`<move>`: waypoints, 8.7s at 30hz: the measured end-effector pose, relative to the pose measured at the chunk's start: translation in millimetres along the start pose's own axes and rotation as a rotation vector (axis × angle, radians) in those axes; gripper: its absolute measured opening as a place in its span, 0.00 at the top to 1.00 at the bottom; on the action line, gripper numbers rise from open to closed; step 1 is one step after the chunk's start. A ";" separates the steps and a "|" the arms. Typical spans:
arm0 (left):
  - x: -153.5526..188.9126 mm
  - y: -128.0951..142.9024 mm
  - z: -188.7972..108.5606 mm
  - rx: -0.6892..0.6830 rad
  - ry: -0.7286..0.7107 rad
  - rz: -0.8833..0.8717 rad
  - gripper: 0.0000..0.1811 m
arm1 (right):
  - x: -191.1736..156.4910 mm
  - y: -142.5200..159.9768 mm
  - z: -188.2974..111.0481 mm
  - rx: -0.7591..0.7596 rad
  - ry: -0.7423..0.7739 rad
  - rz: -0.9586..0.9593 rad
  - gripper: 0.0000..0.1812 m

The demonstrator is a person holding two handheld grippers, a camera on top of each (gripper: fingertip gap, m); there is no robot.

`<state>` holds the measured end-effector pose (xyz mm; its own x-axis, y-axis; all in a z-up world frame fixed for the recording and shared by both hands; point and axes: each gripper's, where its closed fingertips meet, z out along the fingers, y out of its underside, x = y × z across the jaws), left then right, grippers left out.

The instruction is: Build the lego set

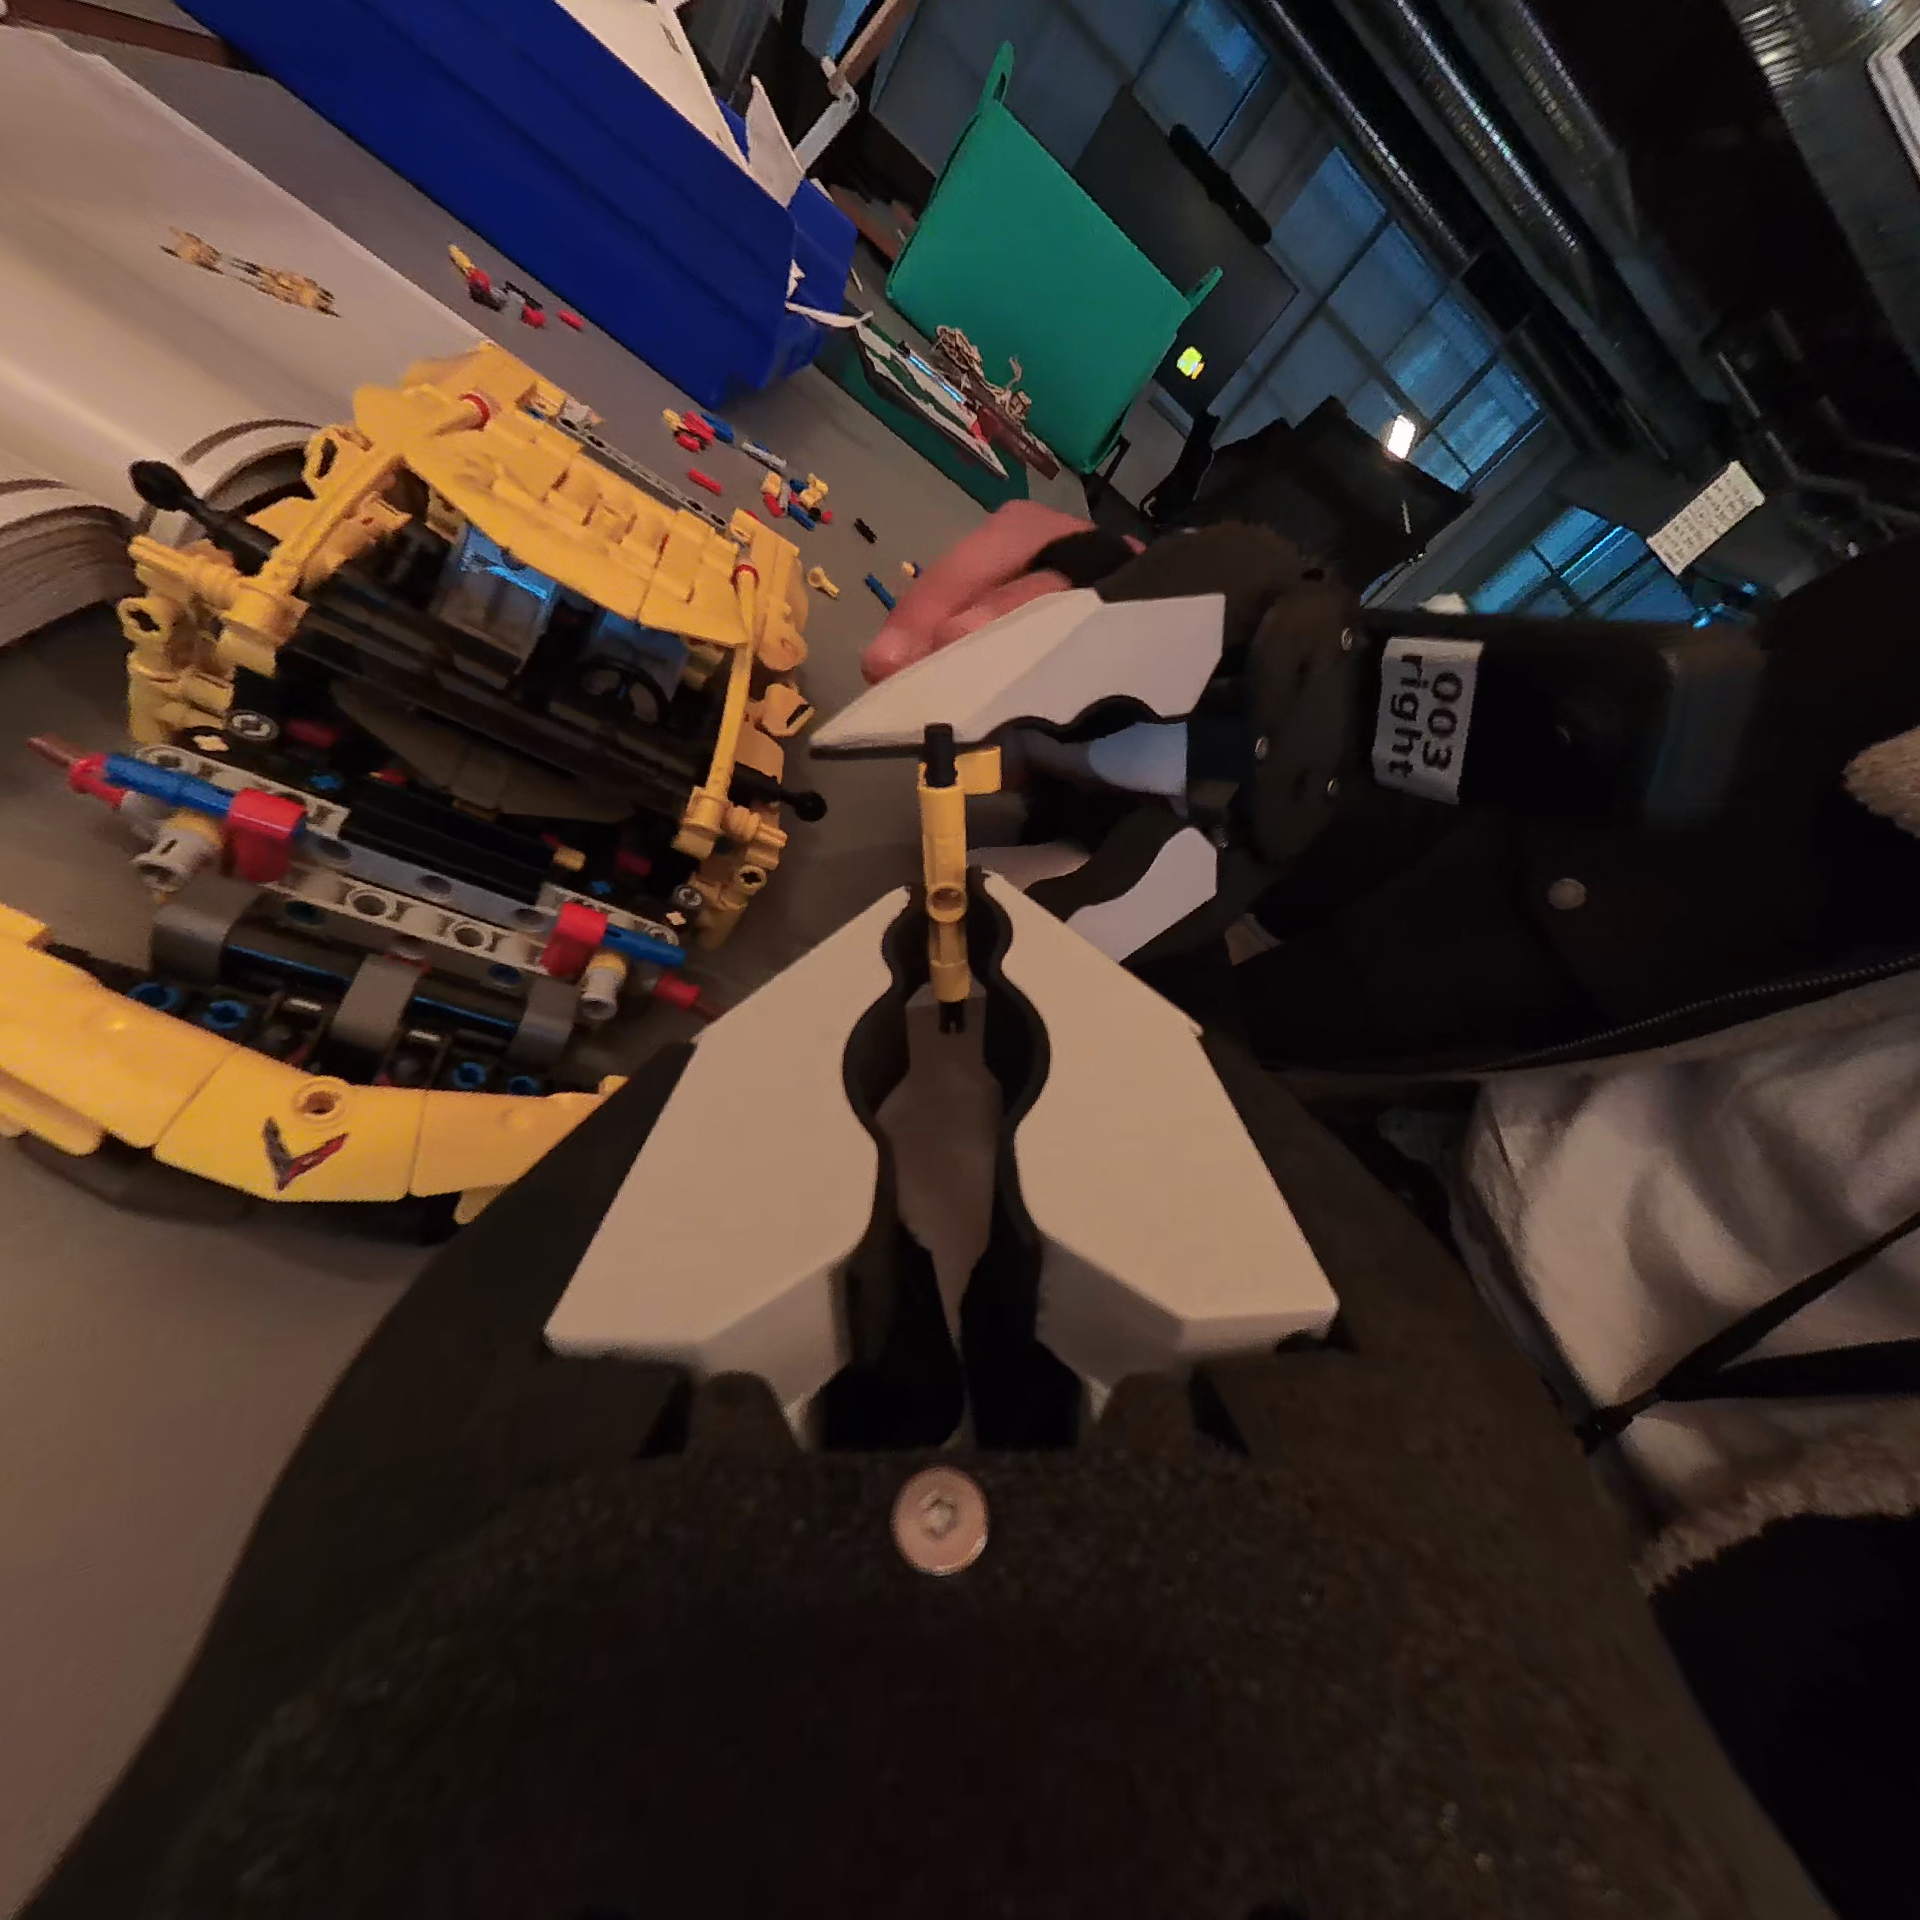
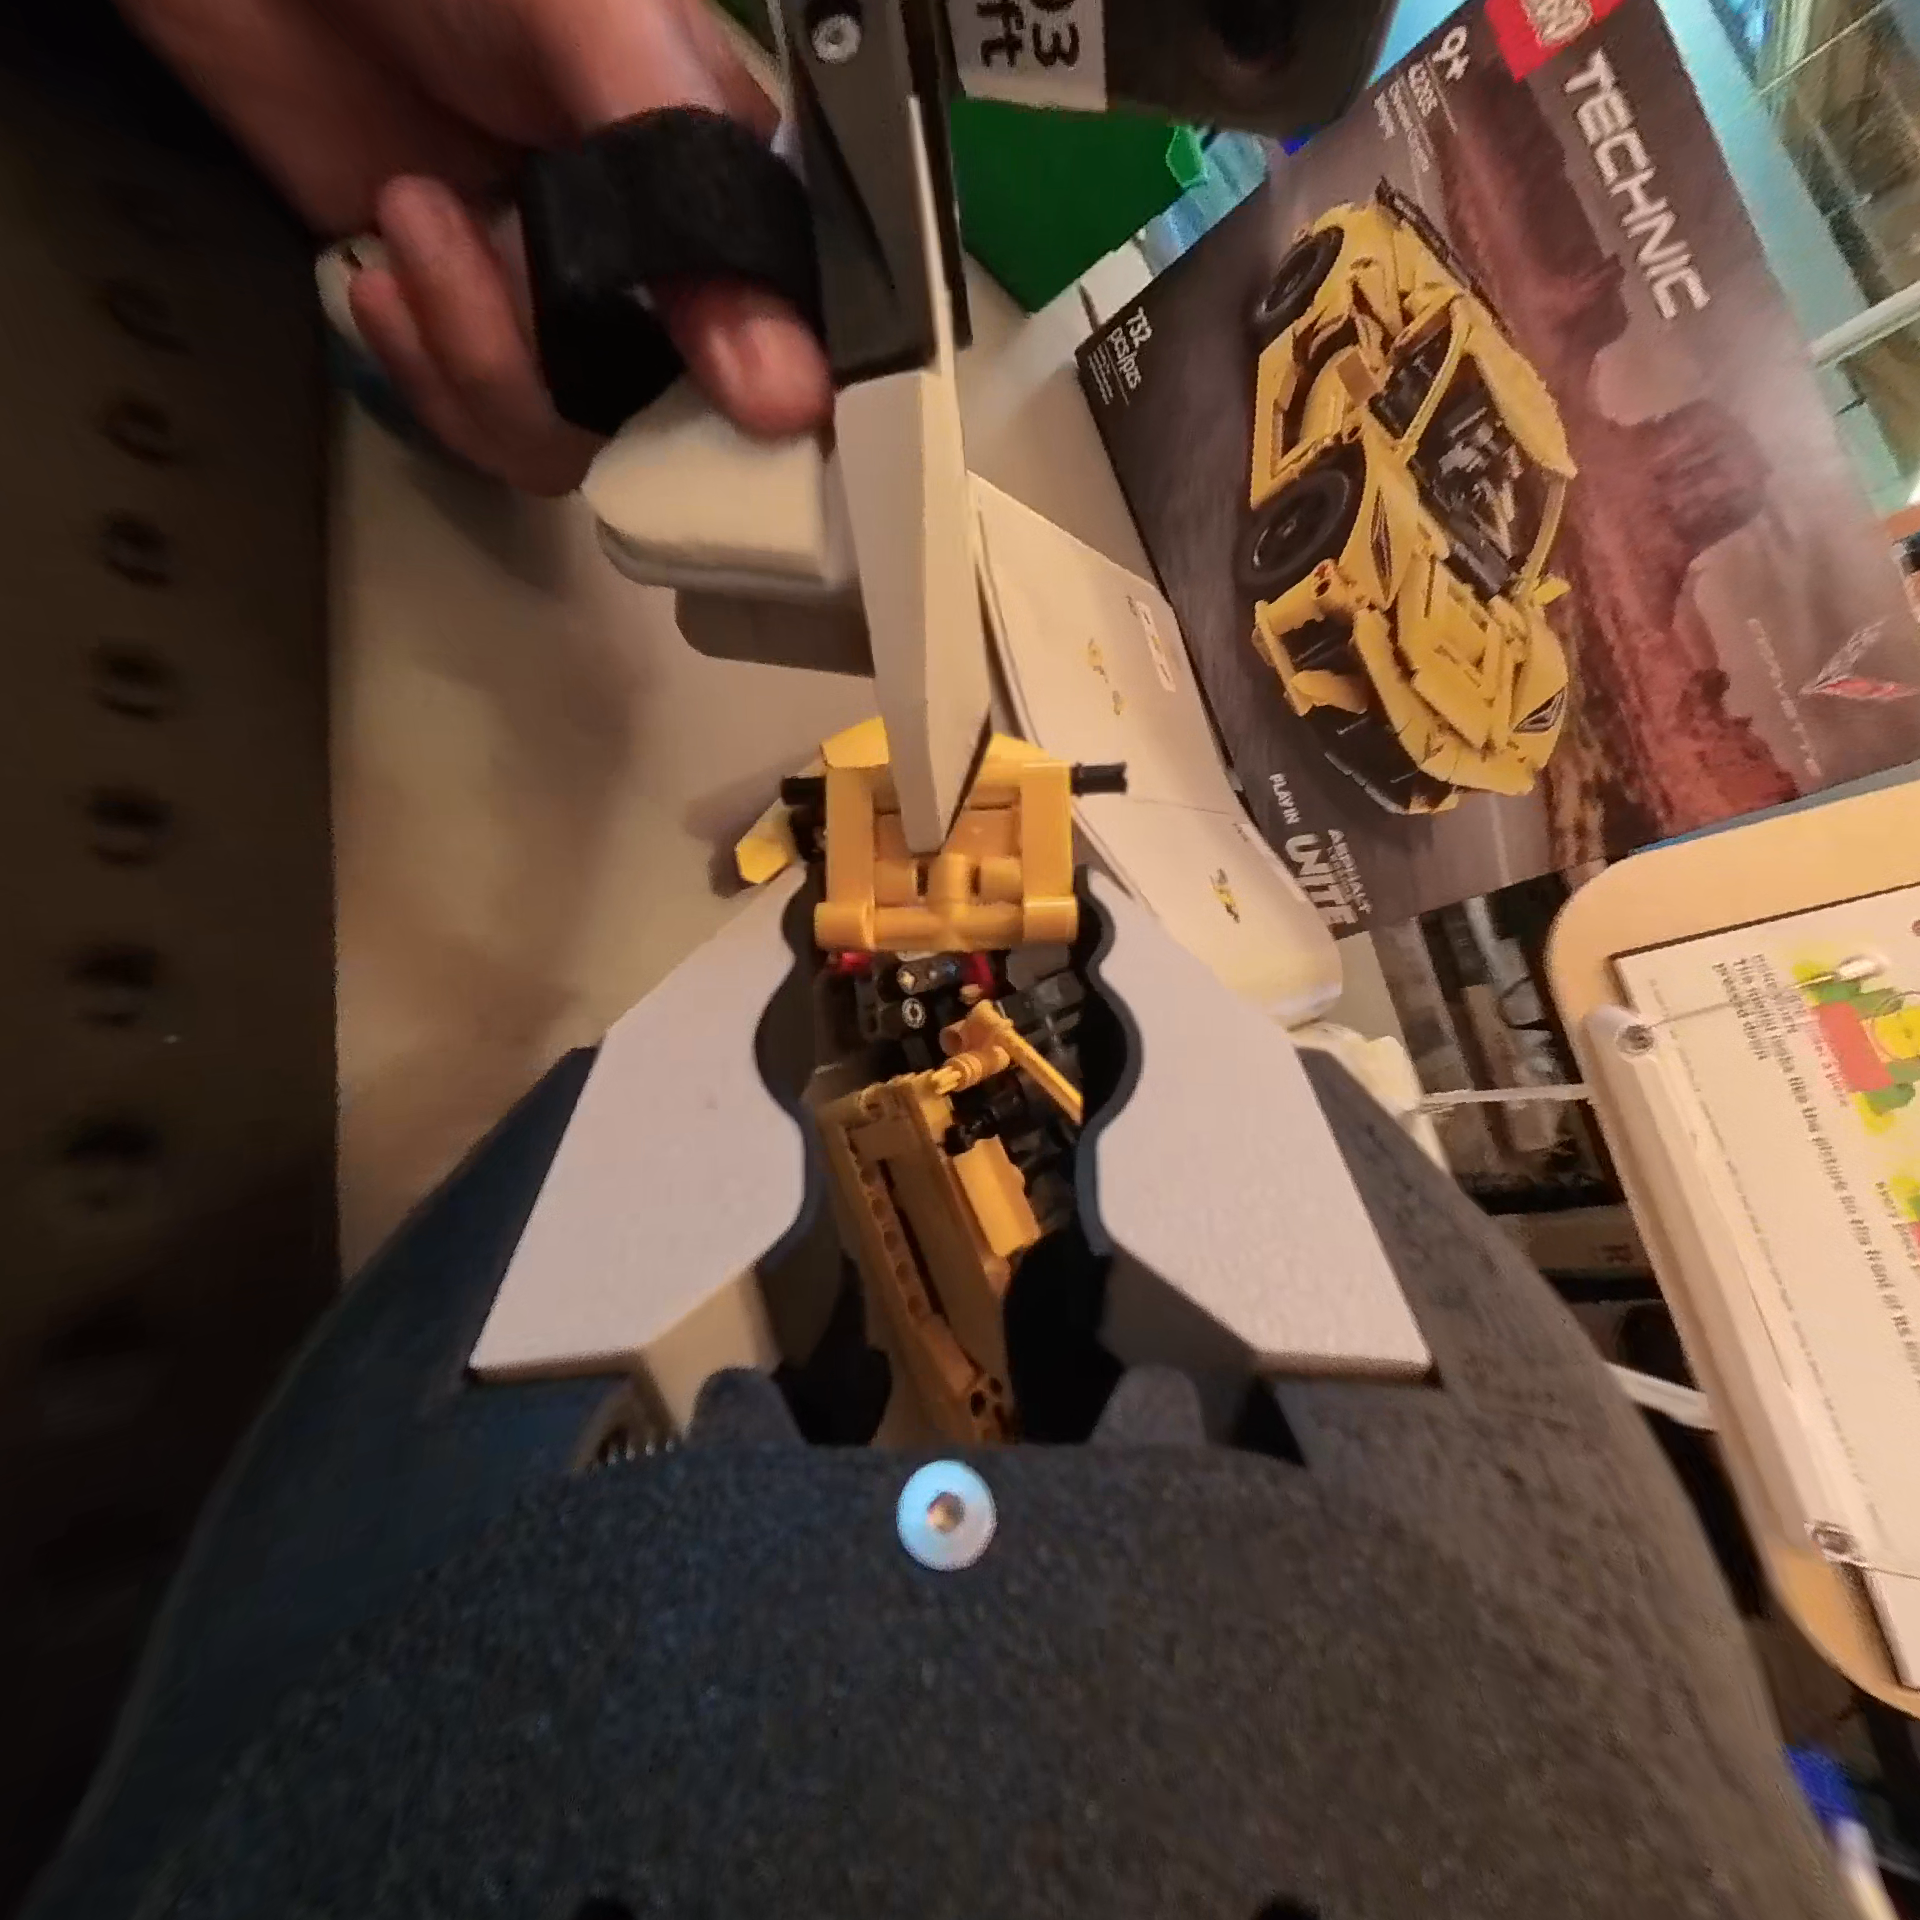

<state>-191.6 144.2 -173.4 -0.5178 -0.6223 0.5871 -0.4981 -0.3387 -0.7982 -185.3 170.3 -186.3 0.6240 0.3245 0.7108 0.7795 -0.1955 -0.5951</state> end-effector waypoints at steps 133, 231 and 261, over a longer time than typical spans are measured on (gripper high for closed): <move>-210.1 -93.8 53.2 -0.311 -0.660 0.033 0.97 | 125.2 300.3 -76.0 -0.766 -0.101 1.660 0.94; -172.9 -158.5 -25.5 0.063 -0.423 -0.140 1.00 | 44.9 117.0 -49.5 -0.326 -0.560 0.970 0.78; -213.8 -73.7 -184.3 -0.259 -0.939 -0.343 1.00 | 58.0 196.0 -67.4 -0.831 -0.042 1.211 0.94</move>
<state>-172.4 432.3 -215.3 0.3766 -0.8588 0.3474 -0.7090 -0.5086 -0.4886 7.4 88.4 -236.4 0.9141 -0.3986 -0.0738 -0.3917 -0.8216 -0.4141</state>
